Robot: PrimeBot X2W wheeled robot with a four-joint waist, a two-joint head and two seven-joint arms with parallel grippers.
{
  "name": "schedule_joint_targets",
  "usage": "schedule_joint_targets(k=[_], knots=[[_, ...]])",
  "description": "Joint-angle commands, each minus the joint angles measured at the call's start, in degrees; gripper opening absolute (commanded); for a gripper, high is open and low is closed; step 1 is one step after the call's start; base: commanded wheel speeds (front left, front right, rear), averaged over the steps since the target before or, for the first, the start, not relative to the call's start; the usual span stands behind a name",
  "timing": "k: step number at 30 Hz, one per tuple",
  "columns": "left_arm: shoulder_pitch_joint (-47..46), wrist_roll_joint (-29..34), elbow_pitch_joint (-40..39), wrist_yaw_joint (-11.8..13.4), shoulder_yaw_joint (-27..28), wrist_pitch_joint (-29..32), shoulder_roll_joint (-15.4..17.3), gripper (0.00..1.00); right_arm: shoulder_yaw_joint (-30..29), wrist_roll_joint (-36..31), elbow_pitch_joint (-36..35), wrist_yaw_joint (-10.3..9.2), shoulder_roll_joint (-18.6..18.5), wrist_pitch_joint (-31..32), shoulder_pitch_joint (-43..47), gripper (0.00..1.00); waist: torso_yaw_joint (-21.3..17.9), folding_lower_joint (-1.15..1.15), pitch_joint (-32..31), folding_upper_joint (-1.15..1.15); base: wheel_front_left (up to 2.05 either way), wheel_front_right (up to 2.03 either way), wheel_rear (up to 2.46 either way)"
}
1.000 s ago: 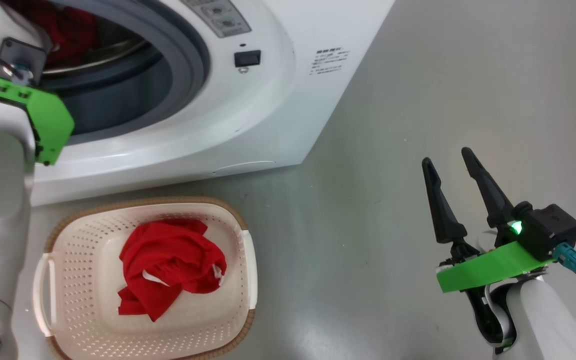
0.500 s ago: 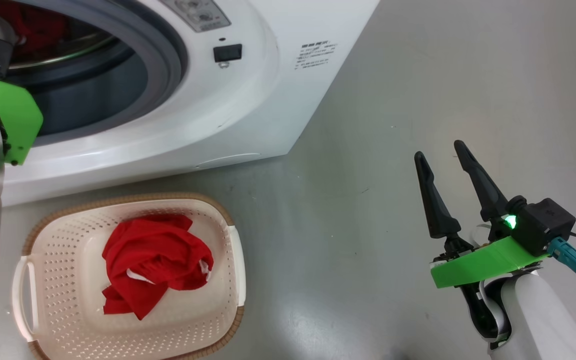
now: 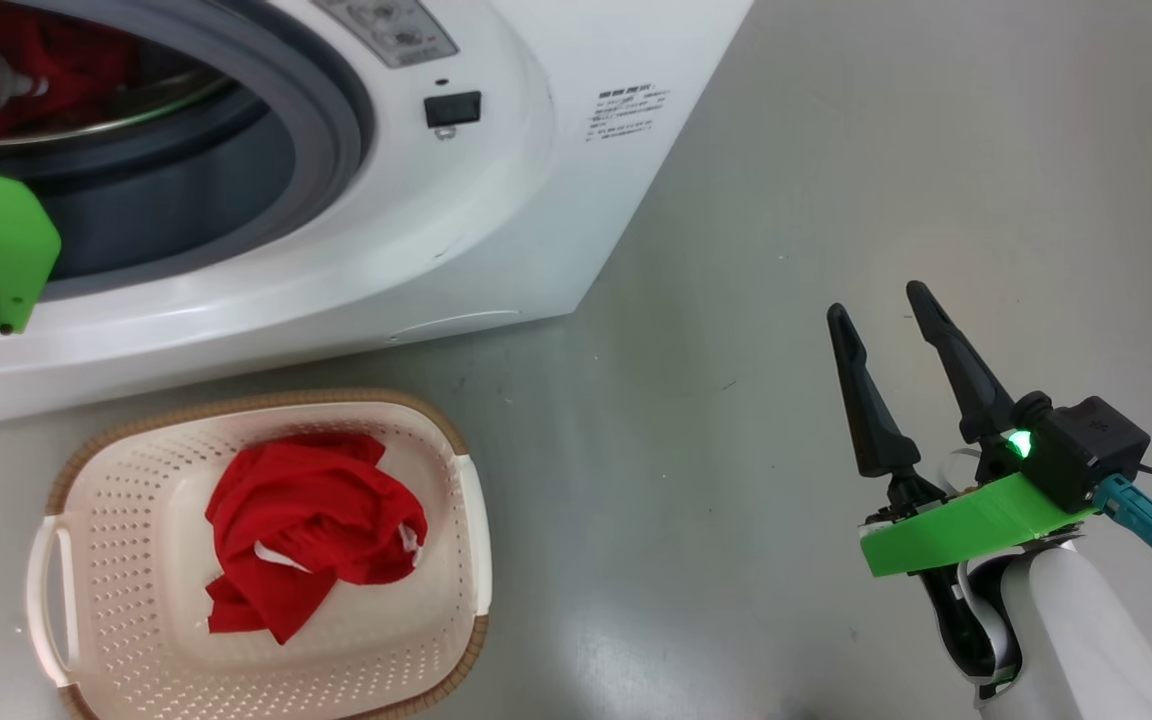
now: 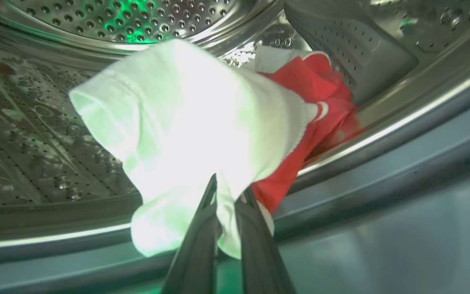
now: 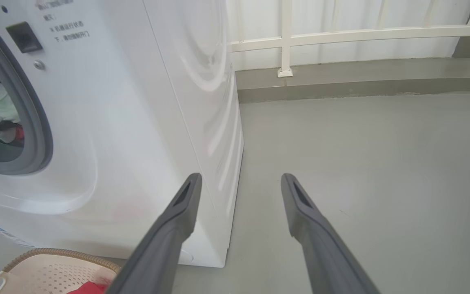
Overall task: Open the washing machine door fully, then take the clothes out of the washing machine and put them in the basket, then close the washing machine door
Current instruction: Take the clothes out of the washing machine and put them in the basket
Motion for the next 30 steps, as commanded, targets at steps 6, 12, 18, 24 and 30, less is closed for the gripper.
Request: schedule_joint_targets(k=[6,12,18,24,30], knots=[[0.8,-4.2,-1.0,-0.3,3.2,-8.3,1.8,0.00,0.8,0.2,-1.1,0.36,-0.1,-0.4,0.5,1.00,1.2,0.00,-2.1,0.00,0.00,0.00,0.00],[3.8,-10.9,-2.5,-1.6,8.0,-15.1,-0.5,0.00,0.7,0.1,-0.9,0.36,-0.9,-0.4,1.6,1.00,2.5,0.00,-4.8,0.00,0.00,0.00,0.00],[9.6,-15.7,-11.9,-3.0,11.3,-15.7,-2.7,0.00,0.5,0.0,-0.8,0.36,-1.3,-0.4,3.0,1.00,3.6,0.00,-6.9,0.00,0.00,0.00,0.00],[21.7,-20.3,-28.7,-4.3,15.7,-15.8,-6.5,0.00,0.2,0.0,-0.8,0.36,-2.0,-0.4,5.0,1.00,4.7,0.00,-9.4,0.00,0.00,0.00,0.00],[29.0,-21.3,-39.4,-5.7,18.4,-15.8,-9.3,0.00,0.0,0.0,-0.9,0.36,-2.3,-0.4,6.0,1.00,5.2,0.00,-10.4,0.00,0.00,0.00,0.00]])
